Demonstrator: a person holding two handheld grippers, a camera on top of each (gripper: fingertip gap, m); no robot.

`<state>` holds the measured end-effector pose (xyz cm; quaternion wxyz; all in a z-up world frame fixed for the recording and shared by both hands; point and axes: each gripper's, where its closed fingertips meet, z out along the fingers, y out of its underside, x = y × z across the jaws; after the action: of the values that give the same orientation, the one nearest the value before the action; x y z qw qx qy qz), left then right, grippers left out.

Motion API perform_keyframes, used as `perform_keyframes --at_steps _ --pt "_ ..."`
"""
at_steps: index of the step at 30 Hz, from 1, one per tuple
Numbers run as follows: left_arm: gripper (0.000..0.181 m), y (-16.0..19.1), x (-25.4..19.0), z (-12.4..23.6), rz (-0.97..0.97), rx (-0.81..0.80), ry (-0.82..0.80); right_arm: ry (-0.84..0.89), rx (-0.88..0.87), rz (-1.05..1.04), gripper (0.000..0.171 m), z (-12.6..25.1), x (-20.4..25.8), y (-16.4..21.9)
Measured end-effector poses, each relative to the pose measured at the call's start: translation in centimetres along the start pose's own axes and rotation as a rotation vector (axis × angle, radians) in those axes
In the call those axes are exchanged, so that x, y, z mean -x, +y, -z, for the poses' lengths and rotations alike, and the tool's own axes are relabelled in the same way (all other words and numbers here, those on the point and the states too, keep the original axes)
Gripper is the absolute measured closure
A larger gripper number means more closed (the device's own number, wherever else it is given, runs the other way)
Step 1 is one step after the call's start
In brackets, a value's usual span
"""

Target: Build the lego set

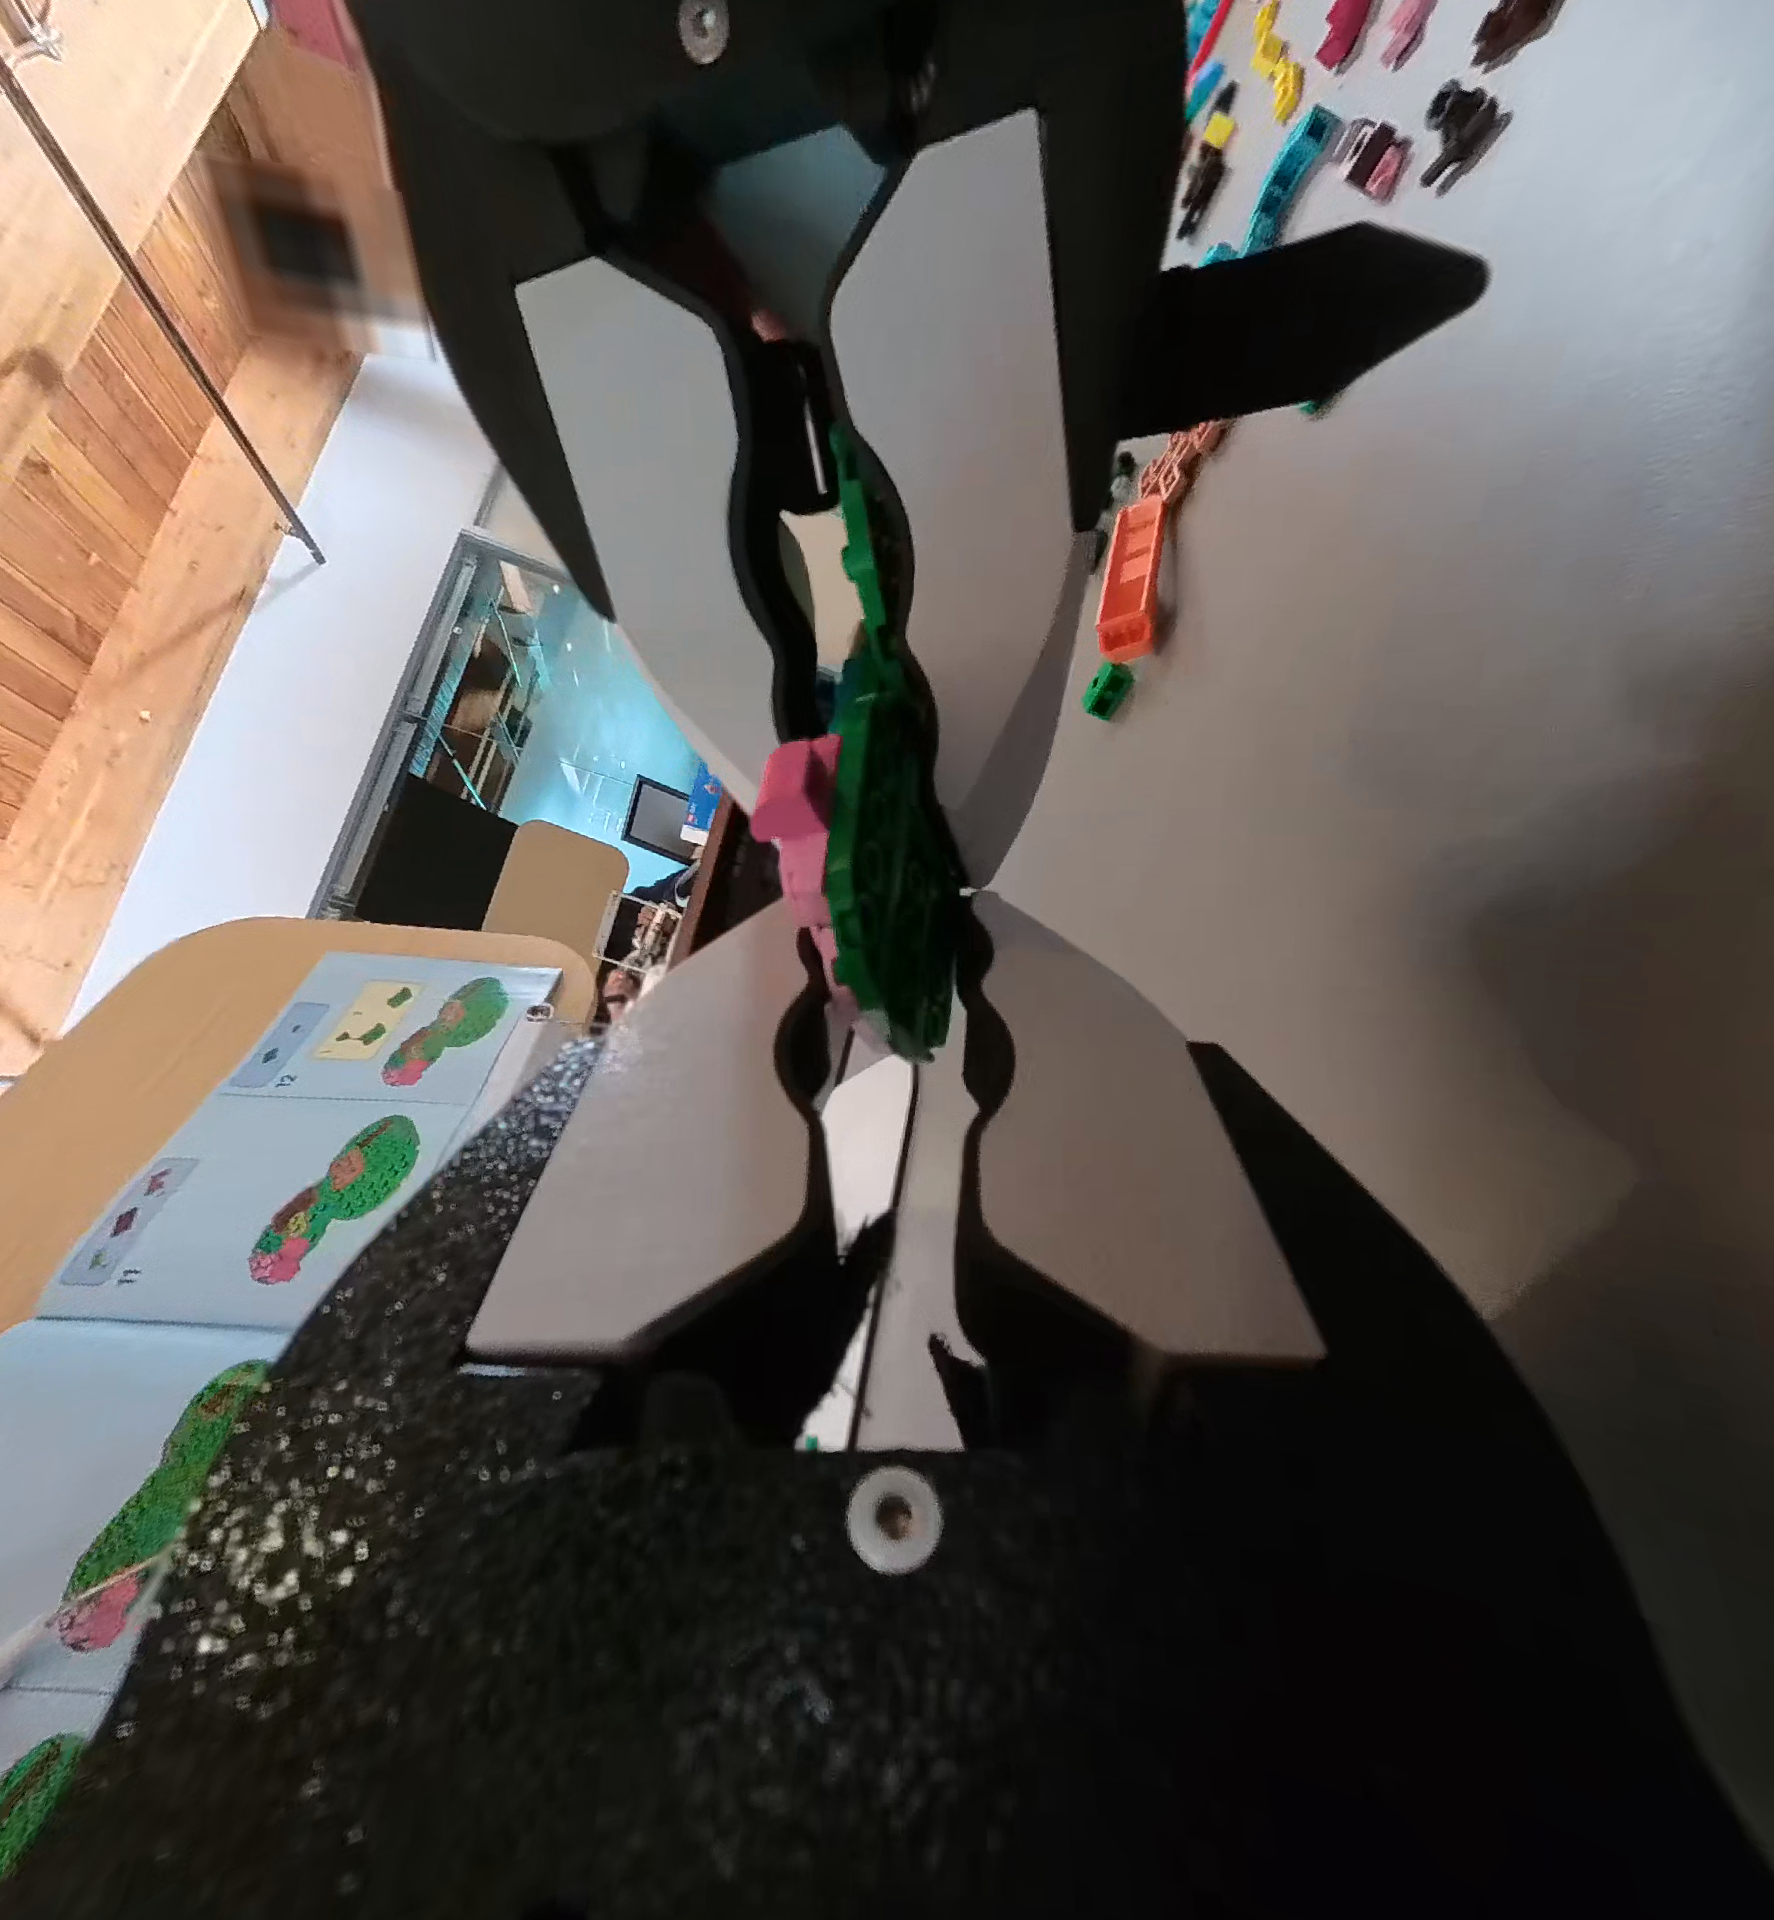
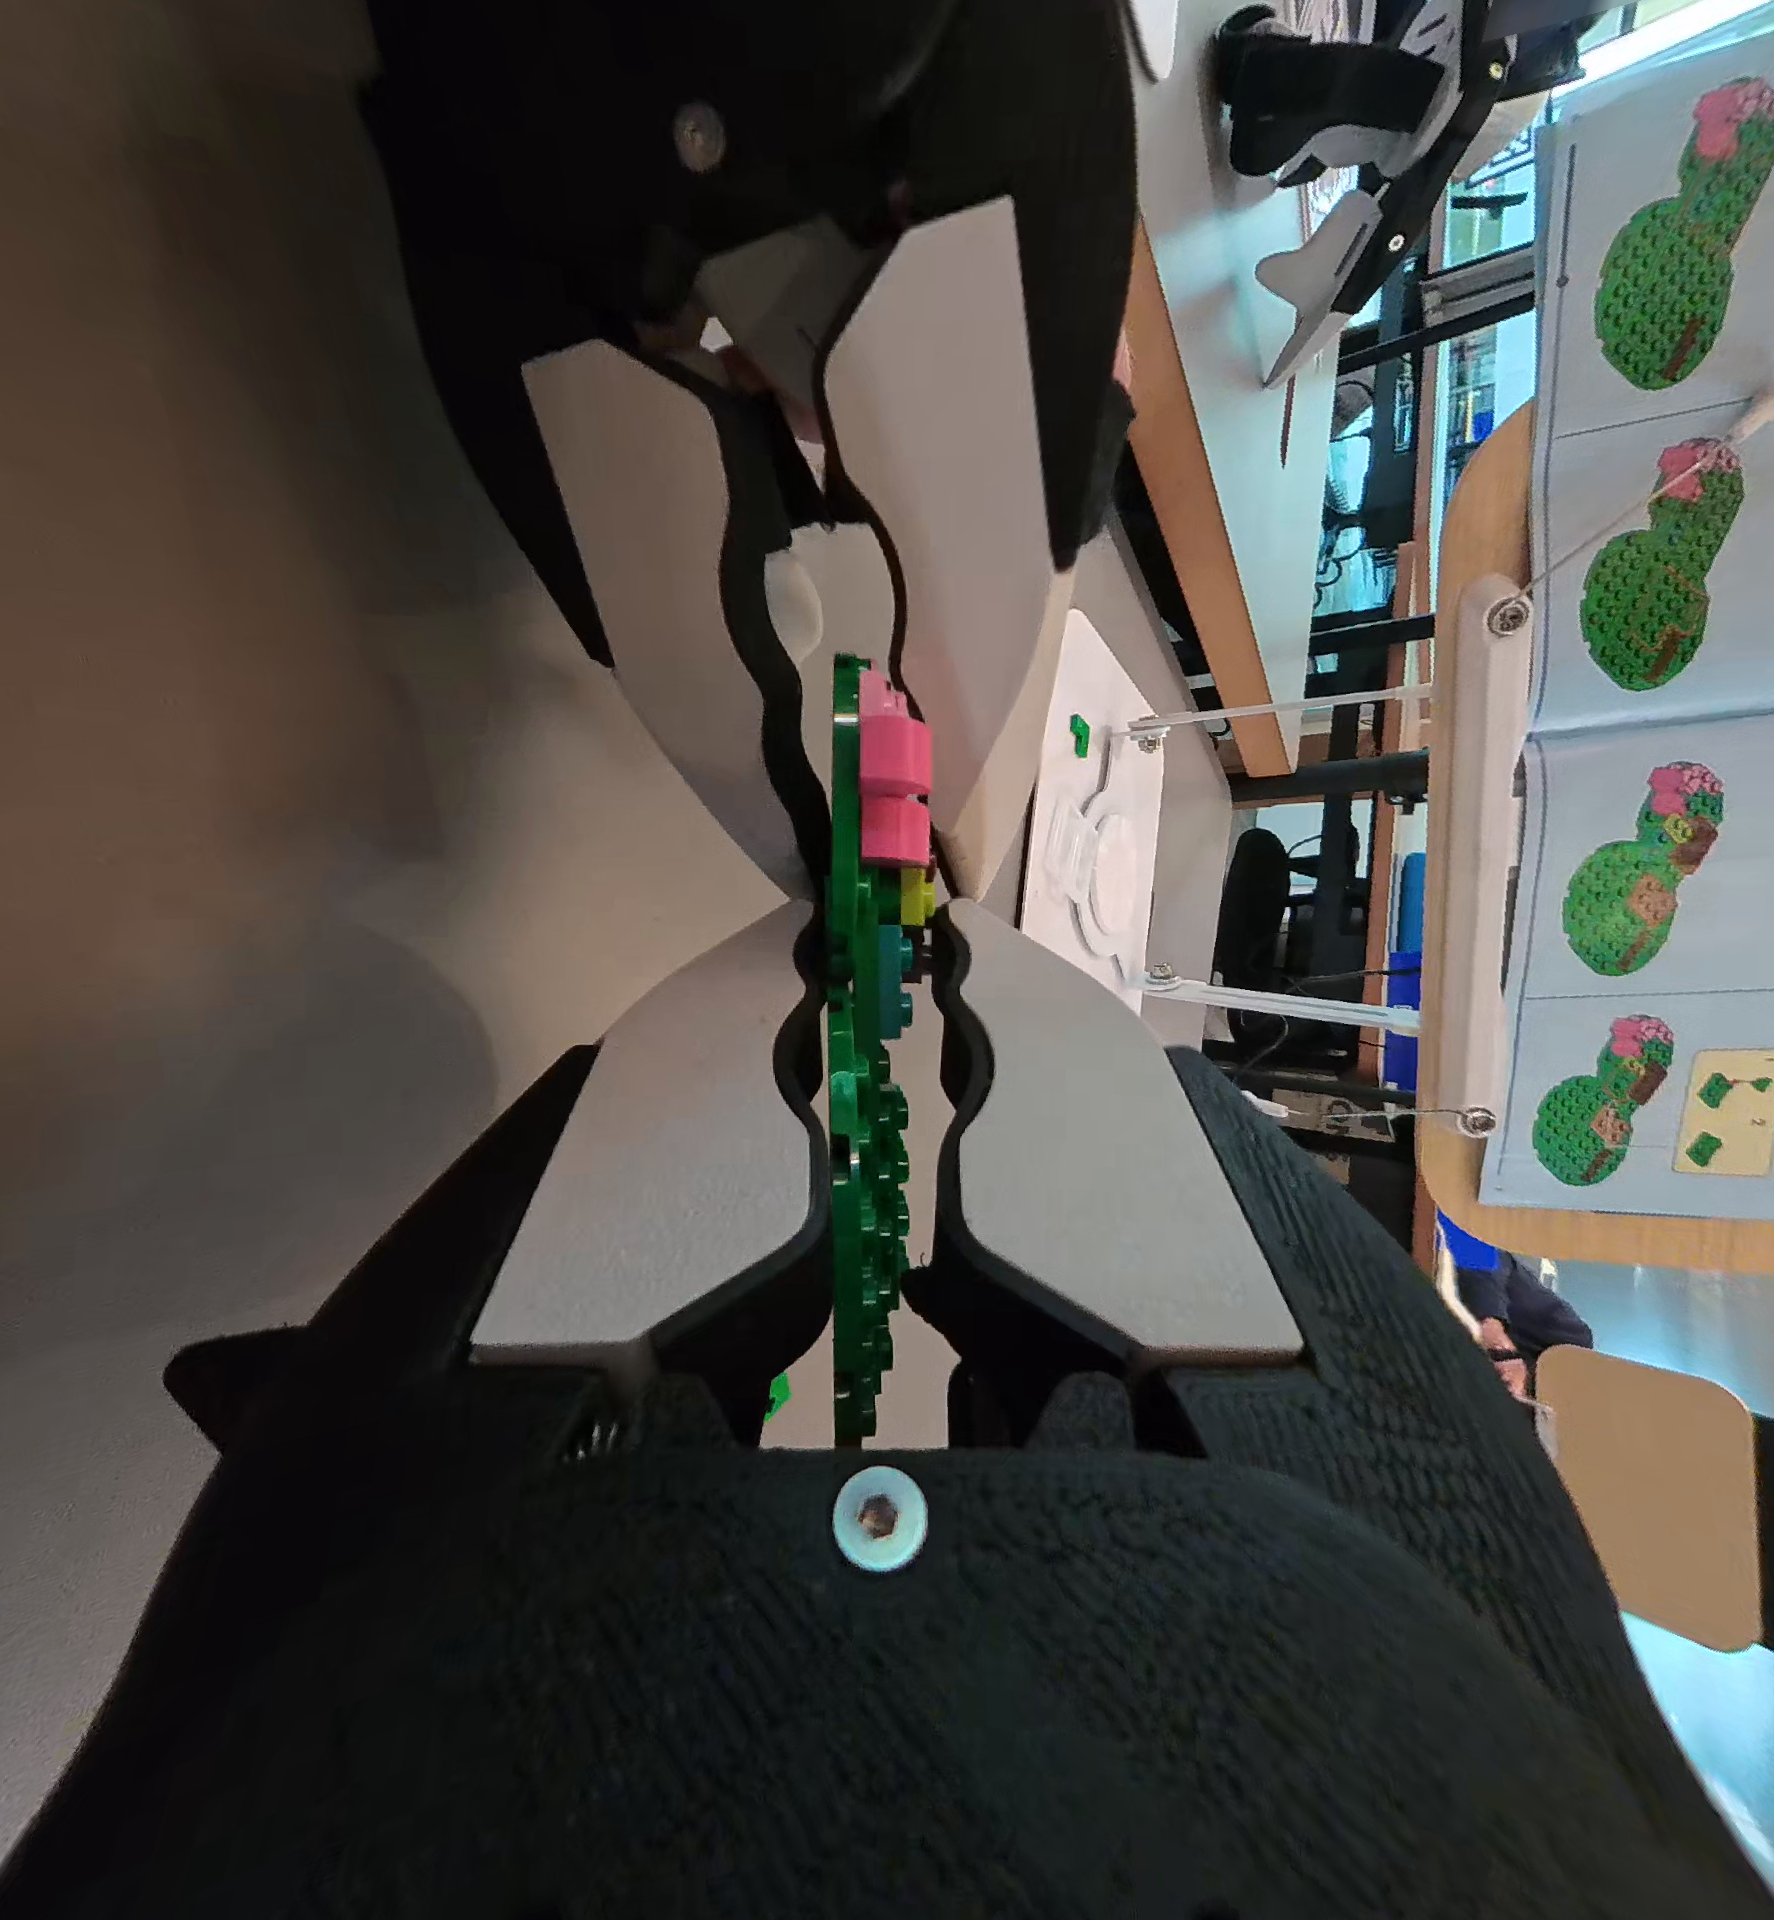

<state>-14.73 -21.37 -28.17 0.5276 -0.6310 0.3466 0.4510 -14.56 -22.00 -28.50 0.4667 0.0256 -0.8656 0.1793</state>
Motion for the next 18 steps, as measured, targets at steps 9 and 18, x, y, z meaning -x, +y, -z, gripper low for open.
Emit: perform_keyframes --at_steps 9,18 --pt "0.163 0.24 0.36 0.04 0.012 0.019 -0.003 0.011 0.056 -0.04 0.152 -0.18 -0.42 0.96" --pt "0.164 0.32 -0.12 0.03 0.024 0.012 0.032 0.046 0.068 0.096 0.153 -0.4 -0.23 0.97"
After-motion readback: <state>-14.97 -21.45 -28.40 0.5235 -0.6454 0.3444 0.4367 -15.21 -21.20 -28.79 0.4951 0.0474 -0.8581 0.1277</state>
